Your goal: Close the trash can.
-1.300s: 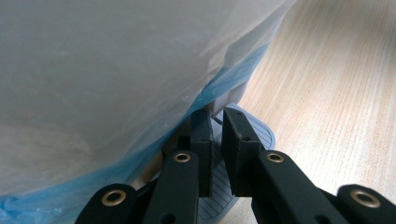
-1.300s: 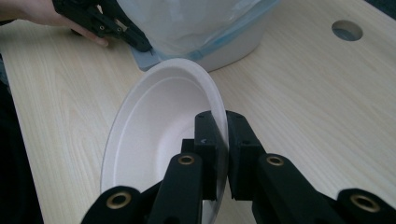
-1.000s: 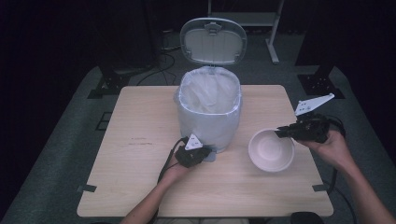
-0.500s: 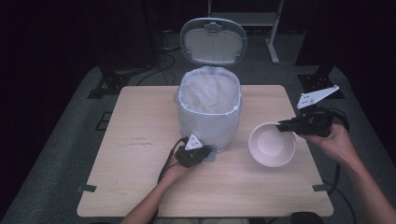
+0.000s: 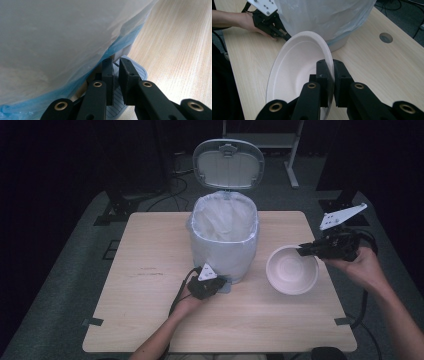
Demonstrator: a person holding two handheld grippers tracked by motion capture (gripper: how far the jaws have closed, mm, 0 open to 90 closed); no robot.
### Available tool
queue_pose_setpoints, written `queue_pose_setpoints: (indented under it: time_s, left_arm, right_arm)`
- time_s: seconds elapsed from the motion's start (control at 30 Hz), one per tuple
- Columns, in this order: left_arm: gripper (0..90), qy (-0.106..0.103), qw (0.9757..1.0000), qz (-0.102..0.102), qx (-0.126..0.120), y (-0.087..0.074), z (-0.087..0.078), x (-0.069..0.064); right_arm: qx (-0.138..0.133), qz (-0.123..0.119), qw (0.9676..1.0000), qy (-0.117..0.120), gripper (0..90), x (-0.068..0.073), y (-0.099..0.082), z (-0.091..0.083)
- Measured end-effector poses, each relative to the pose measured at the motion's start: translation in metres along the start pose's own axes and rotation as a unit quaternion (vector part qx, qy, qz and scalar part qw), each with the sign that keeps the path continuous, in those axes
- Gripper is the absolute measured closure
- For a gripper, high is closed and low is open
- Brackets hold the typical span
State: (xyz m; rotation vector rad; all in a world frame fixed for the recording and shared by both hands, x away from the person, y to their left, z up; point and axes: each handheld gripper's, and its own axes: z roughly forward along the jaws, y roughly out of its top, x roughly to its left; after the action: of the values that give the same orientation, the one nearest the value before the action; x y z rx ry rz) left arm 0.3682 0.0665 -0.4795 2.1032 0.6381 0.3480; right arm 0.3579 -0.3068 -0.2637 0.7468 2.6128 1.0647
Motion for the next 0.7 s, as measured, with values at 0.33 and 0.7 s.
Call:
queue_pose_setpoints:
  time_s: [0.33,0.7]
  left_arm:
    - [82.9,0.000,1.0000,0.000,0.000,0.000,0.000,0.000]
    - [82.9,0.000,1.0000,0.000,0.000,0.000,0.000,0.000]
  right_arm:
    - [0.000,-0.002,1.0000,0.000,83.7,0.000,0.013,-0.006]
    - [-0.009,-0.007,0.9999,-0.002,83.7,0.001,0.029,-0.016]
